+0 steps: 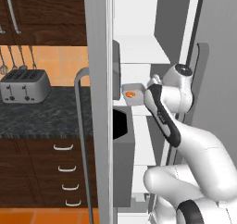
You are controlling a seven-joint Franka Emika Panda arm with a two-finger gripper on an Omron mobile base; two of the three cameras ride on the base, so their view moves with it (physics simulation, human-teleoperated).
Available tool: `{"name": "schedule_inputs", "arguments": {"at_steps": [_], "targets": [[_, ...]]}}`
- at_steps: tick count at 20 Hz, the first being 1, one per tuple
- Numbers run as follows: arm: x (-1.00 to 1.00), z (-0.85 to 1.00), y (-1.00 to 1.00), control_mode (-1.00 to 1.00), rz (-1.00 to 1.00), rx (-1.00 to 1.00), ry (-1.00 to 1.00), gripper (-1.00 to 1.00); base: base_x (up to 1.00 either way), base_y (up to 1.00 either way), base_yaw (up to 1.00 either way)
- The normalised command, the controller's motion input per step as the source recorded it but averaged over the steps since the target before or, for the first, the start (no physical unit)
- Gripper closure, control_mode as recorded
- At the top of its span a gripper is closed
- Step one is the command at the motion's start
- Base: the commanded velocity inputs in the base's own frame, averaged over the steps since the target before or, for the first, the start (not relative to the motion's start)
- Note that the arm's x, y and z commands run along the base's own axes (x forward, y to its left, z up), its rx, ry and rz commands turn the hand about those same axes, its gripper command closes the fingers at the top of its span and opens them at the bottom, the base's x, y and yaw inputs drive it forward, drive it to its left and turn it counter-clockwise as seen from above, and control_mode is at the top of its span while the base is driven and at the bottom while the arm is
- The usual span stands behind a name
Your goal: Take the meat container that has the shrimp and place it on the second highest rack of the freezer. Then take the vegetable container that has the lemon wedge and potato and place it on the highest rack of the freezer.
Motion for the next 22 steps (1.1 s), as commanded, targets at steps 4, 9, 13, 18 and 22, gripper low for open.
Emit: {"name": "schedule_inputs", "arguments": {"at_steps": [4,9,13,18,22], "targets": [[-1.0,0.59,-0.12,-1.0,0.12,-0.01,0.07,-1.0,0.0,0.0,0.0],[-0.93,0.55,0.0,-1.0,0.07,-0.05,0.14,-1.0,0.0,0.0,0.0],[-0.95,0.45,0.02,-1.0,-0.04,-0.01,0.13,-1.0,0.0,0.0,0.0],[-0.67,0.41,0.0,-1.0,-0.1,0.0,0.11,-1.0,0.0,0.0,0.0],[-0.55,0.03,0.0,-1.0,-0.01,0.0,0.01,-1.0,0.0,0.0,0.0]]}}
